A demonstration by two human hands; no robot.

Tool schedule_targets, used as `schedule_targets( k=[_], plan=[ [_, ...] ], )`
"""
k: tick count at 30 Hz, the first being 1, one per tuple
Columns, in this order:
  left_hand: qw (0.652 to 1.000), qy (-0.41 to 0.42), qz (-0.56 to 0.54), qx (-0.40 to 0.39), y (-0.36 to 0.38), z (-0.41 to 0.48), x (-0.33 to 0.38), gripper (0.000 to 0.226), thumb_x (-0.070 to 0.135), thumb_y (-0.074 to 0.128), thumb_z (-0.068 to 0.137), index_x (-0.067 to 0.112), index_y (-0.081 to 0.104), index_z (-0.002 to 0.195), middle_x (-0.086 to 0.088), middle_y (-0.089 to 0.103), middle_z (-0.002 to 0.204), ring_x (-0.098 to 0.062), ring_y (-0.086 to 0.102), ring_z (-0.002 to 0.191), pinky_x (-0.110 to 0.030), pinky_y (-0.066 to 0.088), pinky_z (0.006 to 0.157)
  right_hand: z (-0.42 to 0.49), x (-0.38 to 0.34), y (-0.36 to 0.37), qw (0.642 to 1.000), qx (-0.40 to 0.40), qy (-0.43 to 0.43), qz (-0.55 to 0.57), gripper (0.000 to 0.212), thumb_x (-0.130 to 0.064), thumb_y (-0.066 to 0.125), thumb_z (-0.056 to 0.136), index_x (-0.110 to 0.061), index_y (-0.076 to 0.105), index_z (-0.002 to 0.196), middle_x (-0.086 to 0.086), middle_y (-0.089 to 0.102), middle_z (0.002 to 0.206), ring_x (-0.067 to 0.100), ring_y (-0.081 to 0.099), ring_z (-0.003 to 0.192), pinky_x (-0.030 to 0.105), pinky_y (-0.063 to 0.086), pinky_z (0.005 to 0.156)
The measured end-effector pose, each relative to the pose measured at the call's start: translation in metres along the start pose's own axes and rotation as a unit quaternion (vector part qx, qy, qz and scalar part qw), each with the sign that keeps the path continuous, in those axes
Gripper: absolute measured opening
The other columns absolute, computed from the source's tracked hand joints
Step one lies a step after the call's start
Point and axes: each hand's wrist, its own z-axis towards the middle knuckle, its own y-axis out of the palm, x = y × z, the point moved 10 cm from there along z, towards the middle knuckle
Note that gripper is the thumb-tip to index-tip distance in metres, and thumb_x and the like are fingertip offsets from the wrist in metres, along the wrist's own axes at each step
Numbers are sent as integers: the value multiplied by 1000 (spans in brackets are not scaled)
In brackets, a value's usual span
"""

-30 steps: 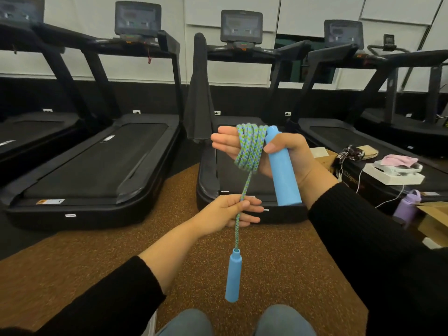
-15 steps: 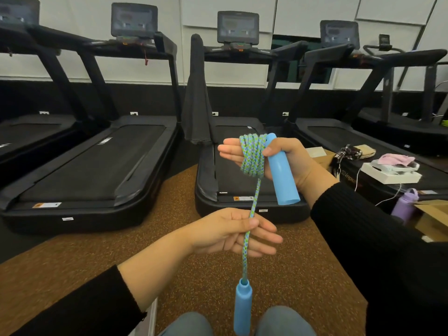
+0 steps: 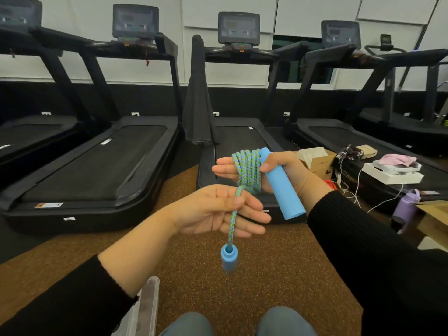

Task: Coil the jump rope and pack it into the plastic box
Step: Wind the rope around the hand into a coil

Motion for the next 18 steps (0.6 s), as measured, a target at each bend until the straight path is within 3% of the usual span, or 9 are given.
schedule_targets(
  k=[2, 5, 8, 11, 14, 16, 18],
  plan=[
    [1000, 6, 0, -8, -1, -3, 4, 21, 28, 65, 82, 19, 74, 98, -4, 75, 105, -17, 72, 96, -27, 58, 82, -3, -1, 7, 1000, -5, -11, 12, 45, -4, 53, 62, -5, 74, 102, 11, 73, 105, 20, 69, 100, 30, 54, 84],
    [1000, 6, 7, -16, -3, -7, 6, 20, 24, 66, 82, 19, 74, 99, -3, 75, 104, -16, 72, 95, -26, 58, 80, -7, 6, -10, 998, 64, -1, -22, 48, 7, 35, 64, -2, 76, 87, 11, 75, 87, 15, 72, 81, 22, 56, 70],
    [1000, 17, 4, -25, -3, -9, 12, 21, 21, 64, 83, 17, 73, 102, -3, 75, 103, -16, 72, 94, -26, 58, 81, -5, 20, -9, 996, 29, 12, -85, 54, 14, 42, 68, -4, 64, 113, 9, 72, 105, 18, 67, 99, 27, 52, 86],
    [1000, 27, 13, -9, -5, -11, 20, 22, 22, 64, 82, 16, 74, 101, -4, 75, 101, -15, 73, 91, -25, 59, 78, -7, 31, -15, 993, 41, 13, -106, 45, 7, 60, 58, 0, 60, 103, 4, 72, 92, 15, 68, 89, 27, 54, 81],
    [1000, 23, 19, -3, -8, -11, 21, 26, 19, 62, 82, 11, 73, 103, -7, 75, 101, -17, 73, 91, -24, 58, 77, -7, 40, -10, 993, 22, 19, -114, 38, 6, 62, 58, -6, 64, 94, 0, 71, 84, 10, 67, 82, 24, 54, 77],
    [999, 29, 31, 4, -10, -11, 21, 27, 19, 63, 81, 10, 73, 105, -8, 75, 102, -18, 73, 93, -24, 58, 78, -7, 48, -11, 988, 32, 36, -145, 40, 13, 61, 61, -10, 66, 93, 0, 67, 87, 8, 65, 85, 24, 54, 79],
    [998, 41, 45, 23, -16, -11, 25, 27, 22, 66, 79, 12, 74, 102, -7, 75, 100, -17, 73, 92, -25, 59, 78, -6, 55, -14, 979, 45, 56, -190, 44, 20, 55, 65, -1, 56, 103, 8, 57, 97, 7, 62, 91, 24, 52, 83]
  ],
)
